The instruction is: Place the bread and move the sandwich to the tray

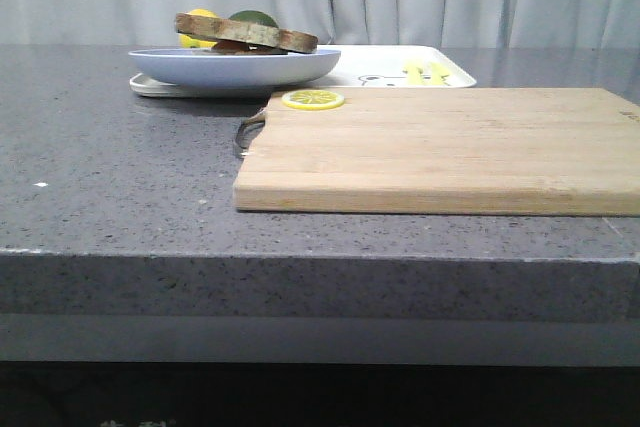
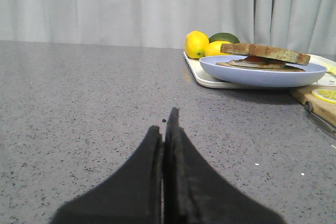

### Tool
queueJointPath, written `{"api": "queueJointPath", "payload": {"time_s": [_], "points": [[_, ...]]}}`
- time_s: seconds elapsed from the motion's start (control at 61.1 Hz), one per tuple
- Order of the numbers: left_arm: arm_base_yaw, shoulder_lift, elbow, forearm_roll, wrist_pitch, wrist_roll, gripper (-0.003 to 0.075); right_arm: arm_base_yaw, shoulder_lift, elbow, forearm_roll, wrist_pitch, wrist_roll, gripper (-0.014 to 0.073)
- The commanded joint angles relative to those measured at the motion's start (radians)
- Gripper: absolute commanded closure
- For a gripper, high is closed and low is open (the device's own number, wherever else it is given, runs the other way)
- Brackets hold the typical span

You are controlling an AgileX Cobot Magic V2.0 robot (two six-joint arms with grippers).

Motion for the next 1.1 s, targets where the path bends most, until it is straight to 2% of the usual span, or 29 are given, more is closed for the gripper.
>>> {"api": "queueJointPath", "payload": {"time_s": [0.0,0.638,0.737,0.835,0.949,1.08], "points": [[0.002,-0.021,0.005,-0.001,-0.089,-0.01,0.0738,-0.005,0.007,-0.028,-0.02,-0.065,-0.01,0.0712],[0.002,-0.021,0.005,-0.001,-0.089,-0.01,0.0738,-0.005,0.007,-0.027,-0.02,-0.066,-0.01,0.0712],[0.002,-0.021,0.005,-0.001,-0.089,-0.01,0.0738,-0.021,-0.025,0.024,-0.044,-0.102,-0.012,0.0712],[0.002,-0.021,0.005,-0.001,-0.089,-0.01,0.0738,-0.088,-0.089,0.125,-0.099,-0.238,-0.012,0.0712],[0.002,-0.021,0.005,-0.001,-0.089,-0.01,0.0738,-0.18,-0.187,0.323,-0.103,-0.492,-0.012,0.0712],[0.002,-0.021,0.005,-0.001,-0.089,-0.01,0.0738,-0.292,-0.304,0.554,-0.041,-0.809,-0.011,0.0712]]}}
